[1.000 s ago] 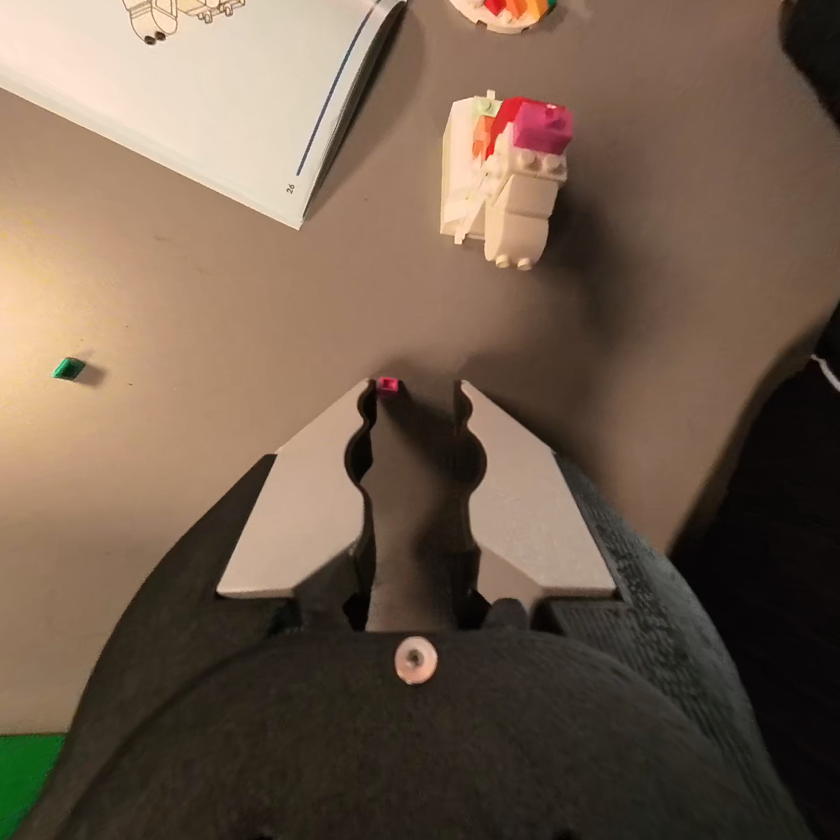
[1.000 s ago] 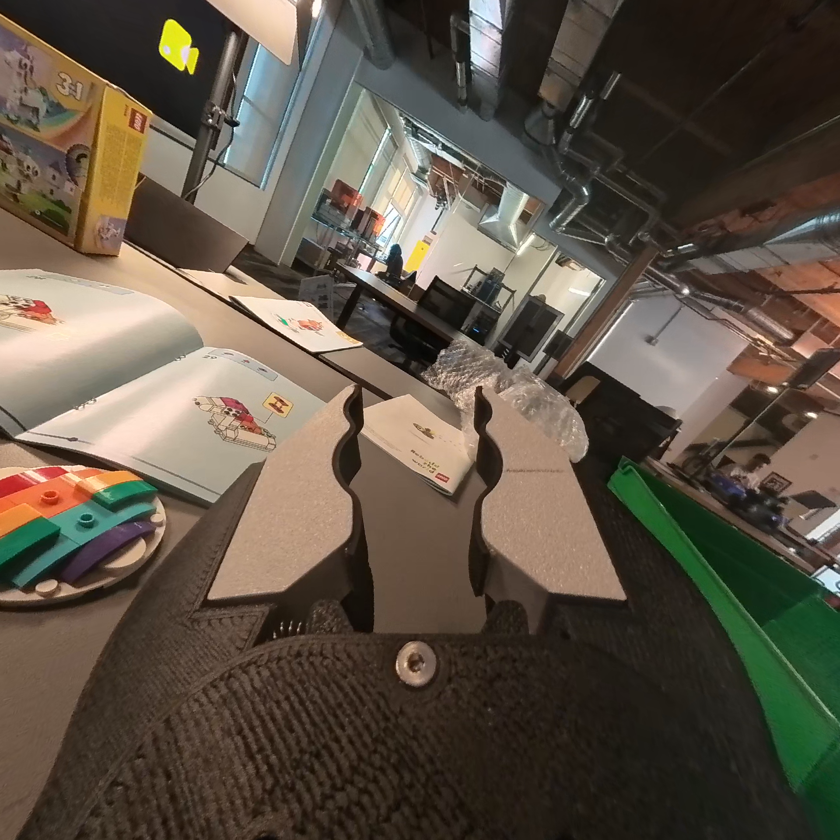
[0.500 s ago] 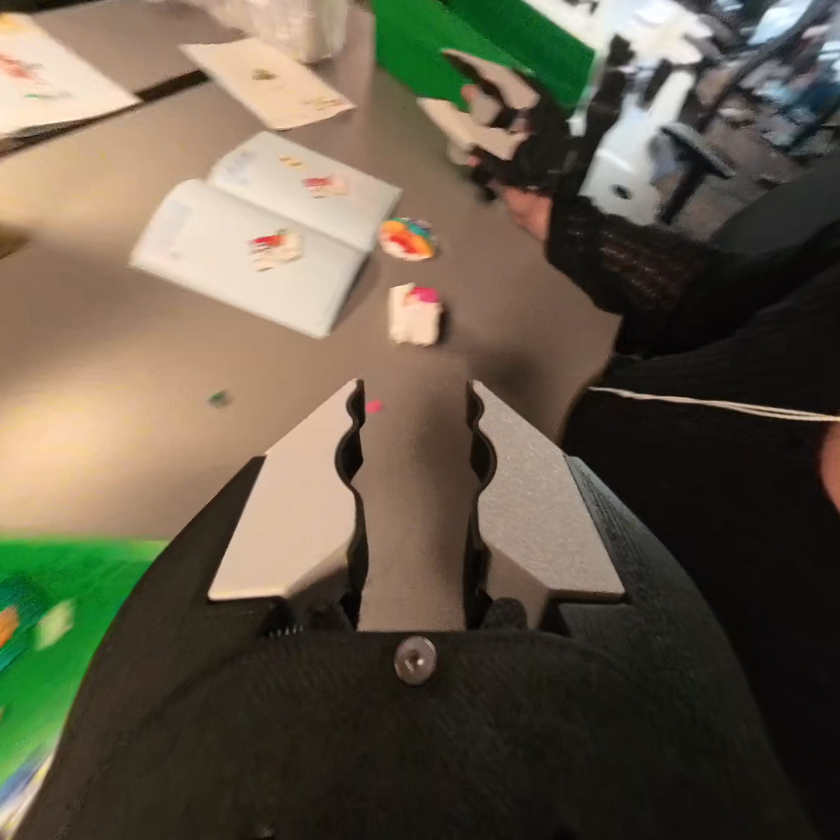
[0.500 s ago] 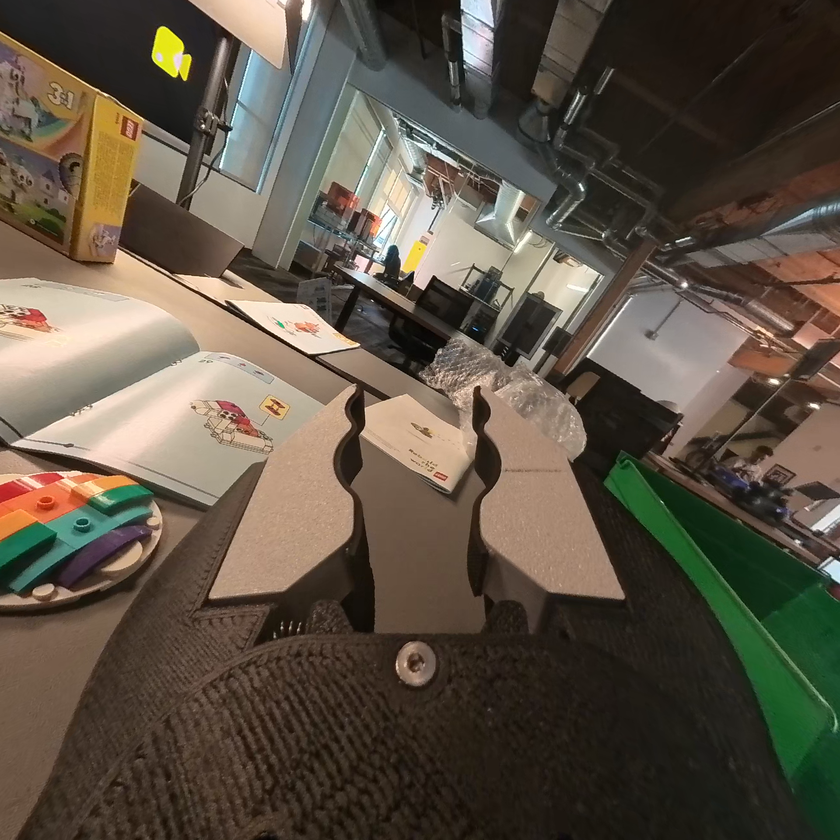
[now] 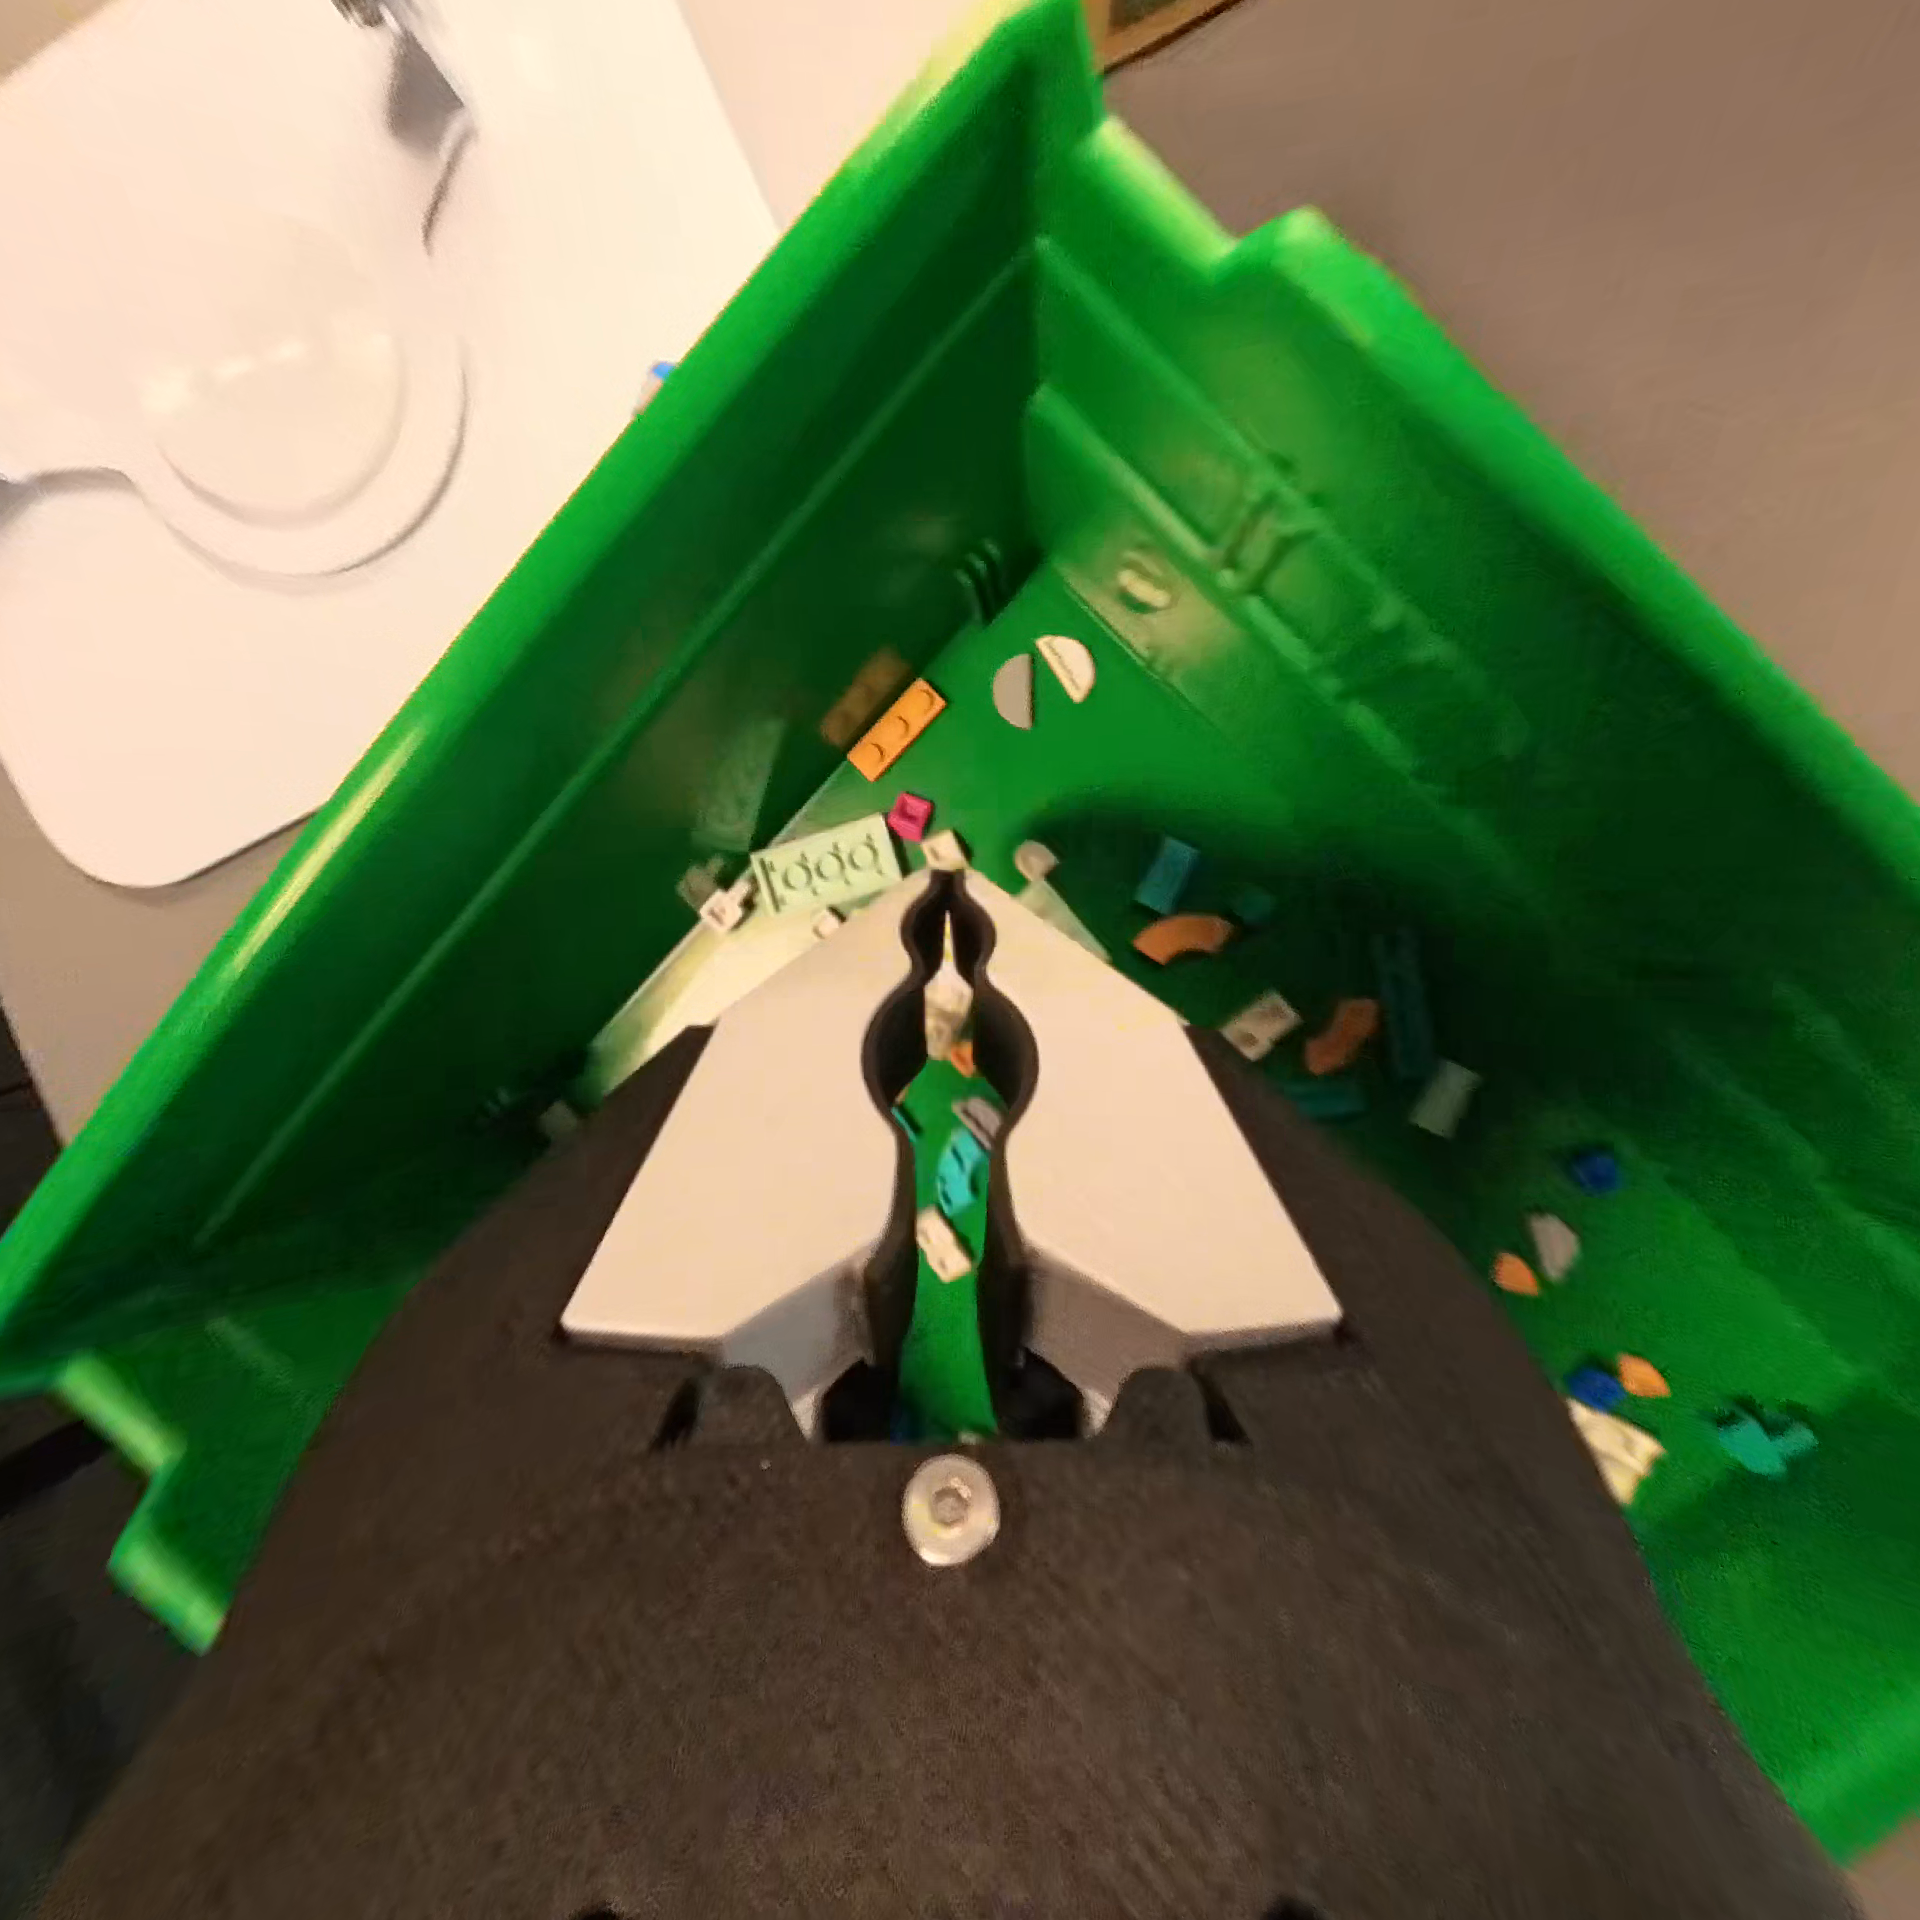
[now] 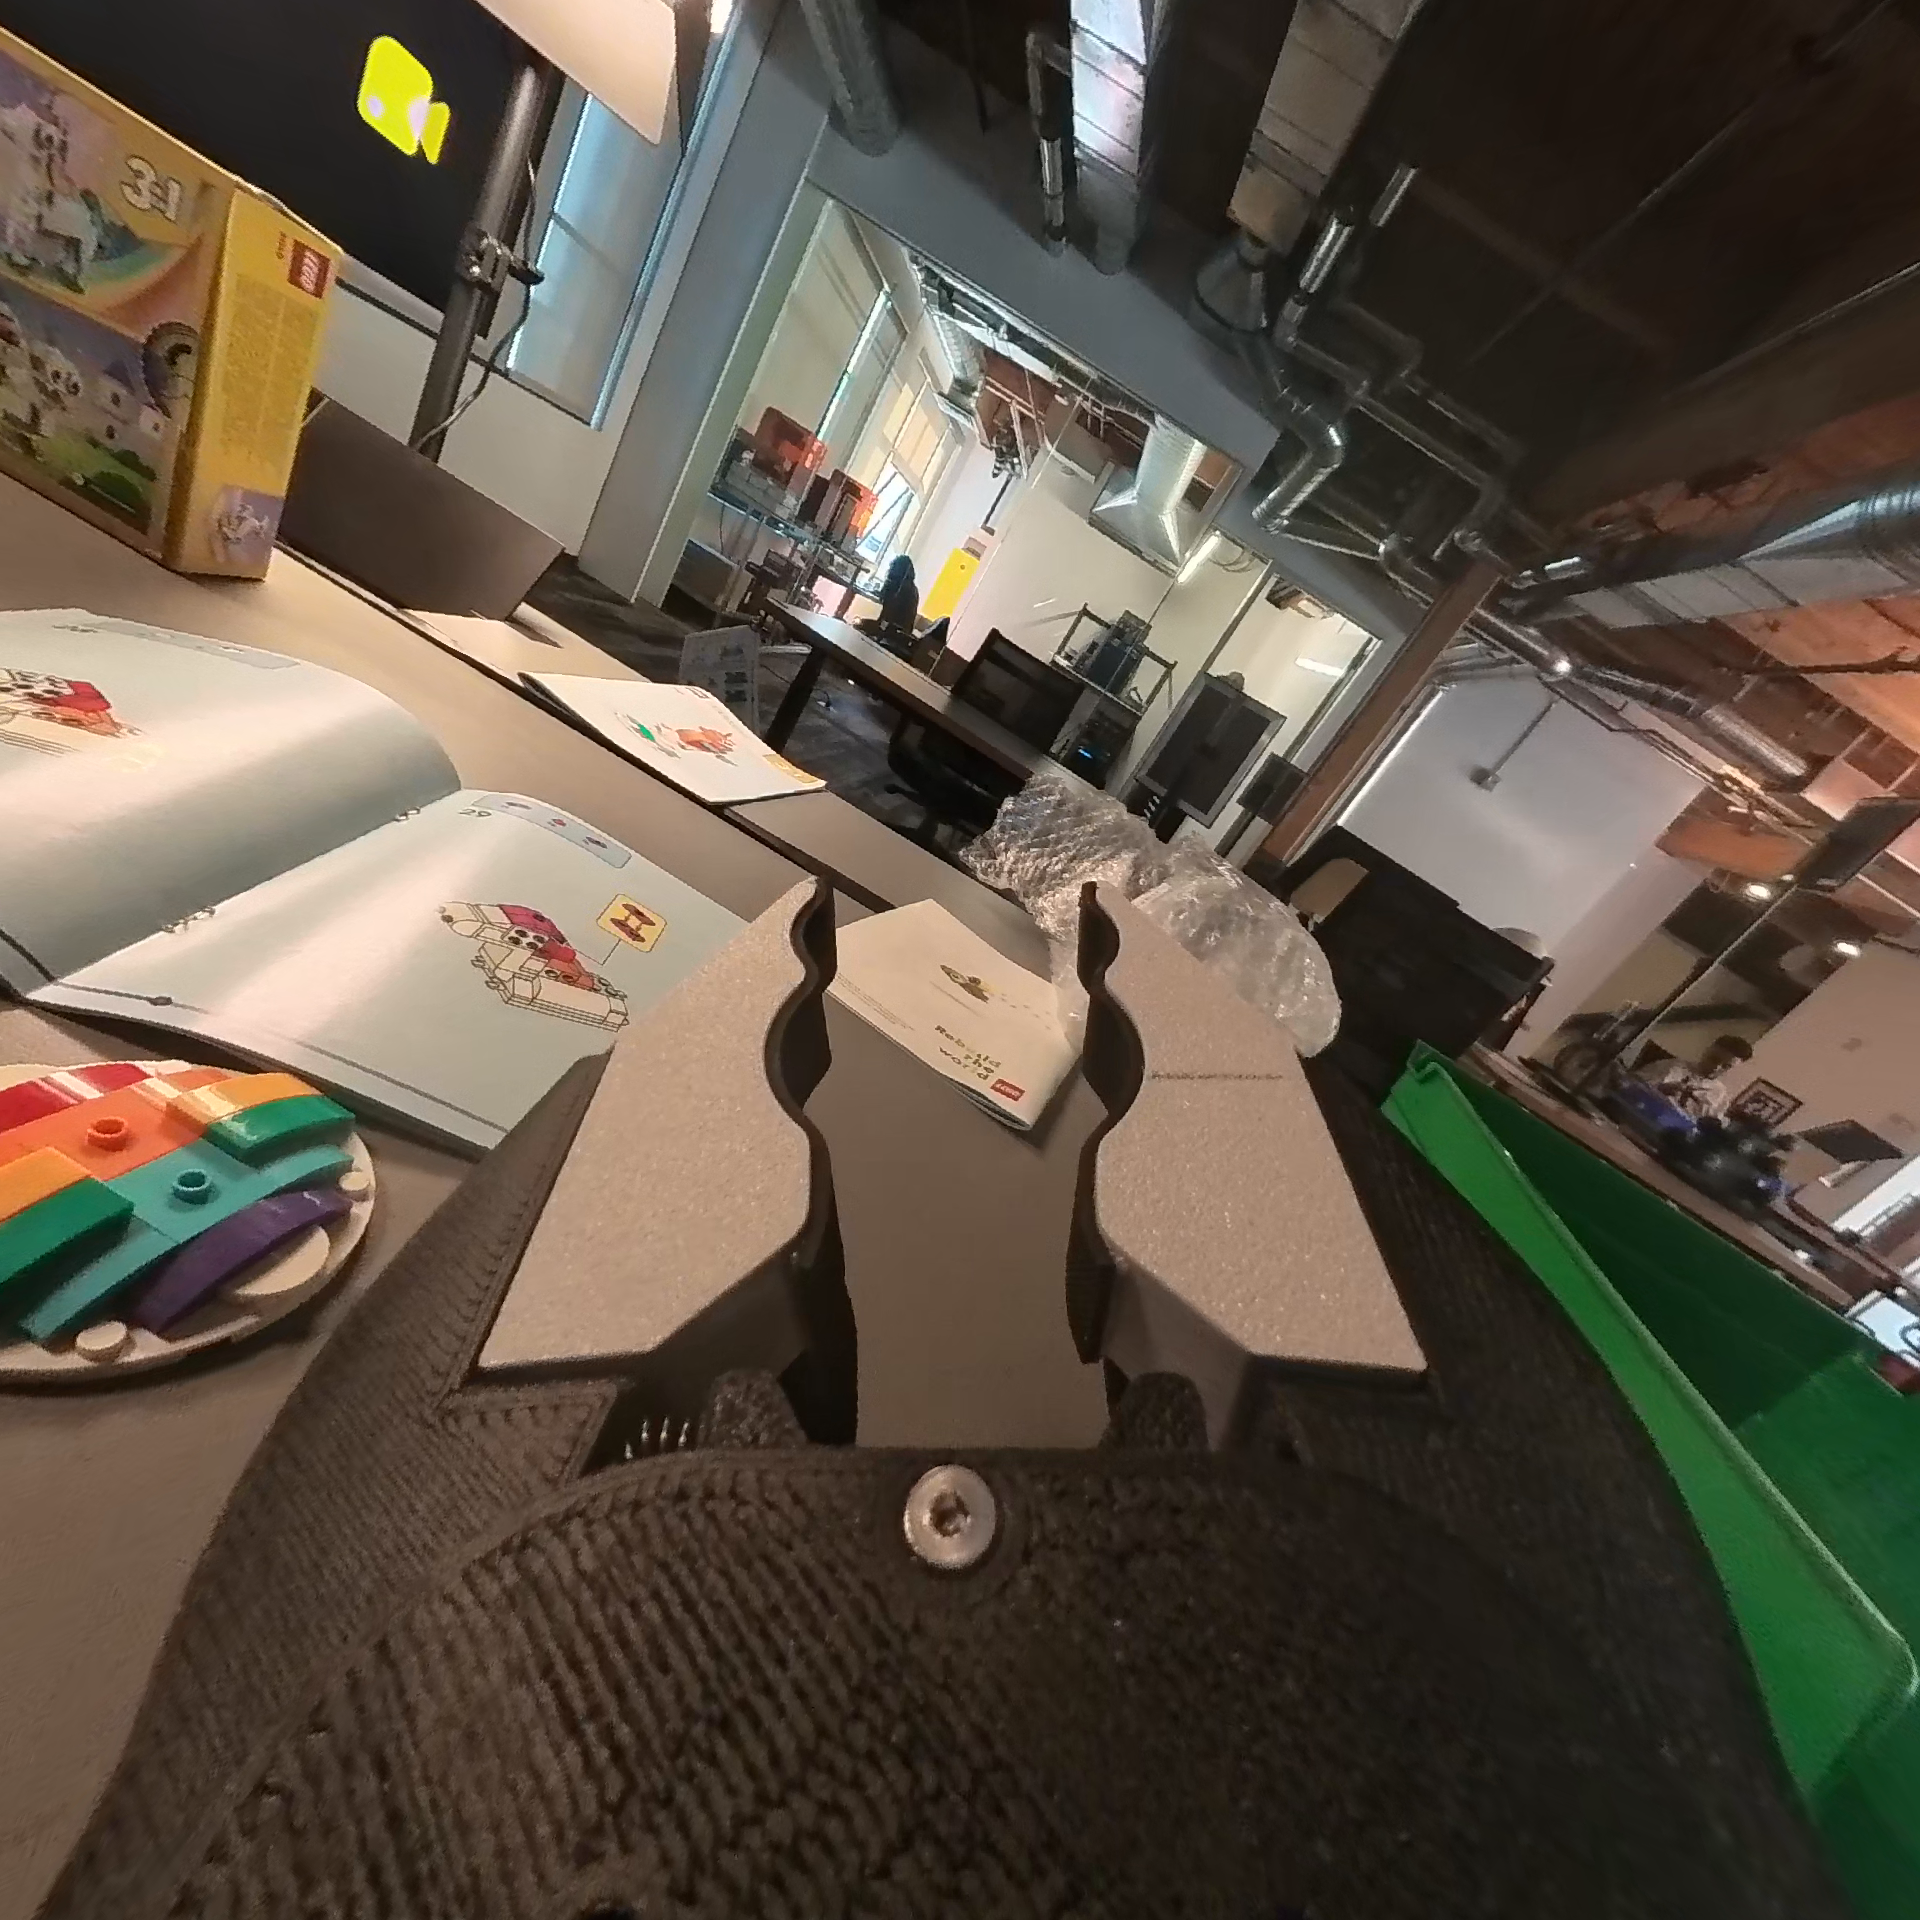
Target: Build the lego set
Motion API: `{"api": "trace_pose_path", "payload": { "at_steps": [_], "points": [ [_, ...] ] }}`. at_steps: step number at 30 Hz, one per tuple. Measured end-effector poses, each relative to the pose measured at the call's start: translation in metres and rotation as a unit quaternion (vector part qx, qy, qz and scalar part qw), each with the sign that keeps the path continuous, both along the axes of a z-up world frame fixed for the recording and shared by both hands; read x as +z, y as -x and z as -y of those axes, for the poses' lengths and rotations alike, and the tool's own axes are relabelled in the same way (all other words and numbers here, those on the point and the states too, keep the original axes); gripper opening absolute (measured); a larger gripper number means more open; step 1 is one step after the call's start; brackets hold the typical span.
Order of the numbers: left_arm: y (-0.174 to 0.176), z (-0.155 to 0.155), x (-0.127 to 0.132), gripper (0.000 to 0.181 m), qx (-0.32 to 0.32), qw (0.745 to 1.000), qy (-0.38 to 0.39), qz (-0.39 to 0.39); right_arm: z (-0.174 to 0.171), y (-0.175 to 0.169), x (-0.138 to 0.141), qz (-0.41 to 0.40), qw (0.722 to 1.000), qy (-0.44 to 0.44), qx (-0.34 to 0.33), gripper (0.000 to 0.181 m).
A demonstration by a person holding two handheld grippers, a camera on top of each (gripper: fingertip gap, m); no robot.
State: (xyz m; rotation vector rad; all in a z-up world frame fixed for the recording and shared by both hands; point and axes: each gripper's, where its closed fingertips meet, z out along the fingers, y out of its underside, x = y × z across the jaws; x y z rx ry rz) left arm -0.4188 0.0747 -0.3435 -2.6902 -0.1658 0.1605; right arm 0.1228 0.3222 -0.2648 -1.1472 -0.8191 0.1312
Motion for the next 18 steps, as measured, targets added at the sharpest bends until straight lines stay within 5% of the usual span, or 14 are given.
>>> {"api": "trace_pose_path", "payload": {
  "at_steps": [1,18],
  "points": [
    [0.004,-0.004,-0.007,0.000,0.003,1.000,0.007,0.004,0.000,0.000,0.000,0.000,1.000,0.000,0.000,0.045],
    [0.014,-0.018,-0.031,0.014,0.035,0.998,0.038,0.038,0.000,0.003,-0.001,0.008,1.000,-0.002,0.005,0.044]
  ]
}}
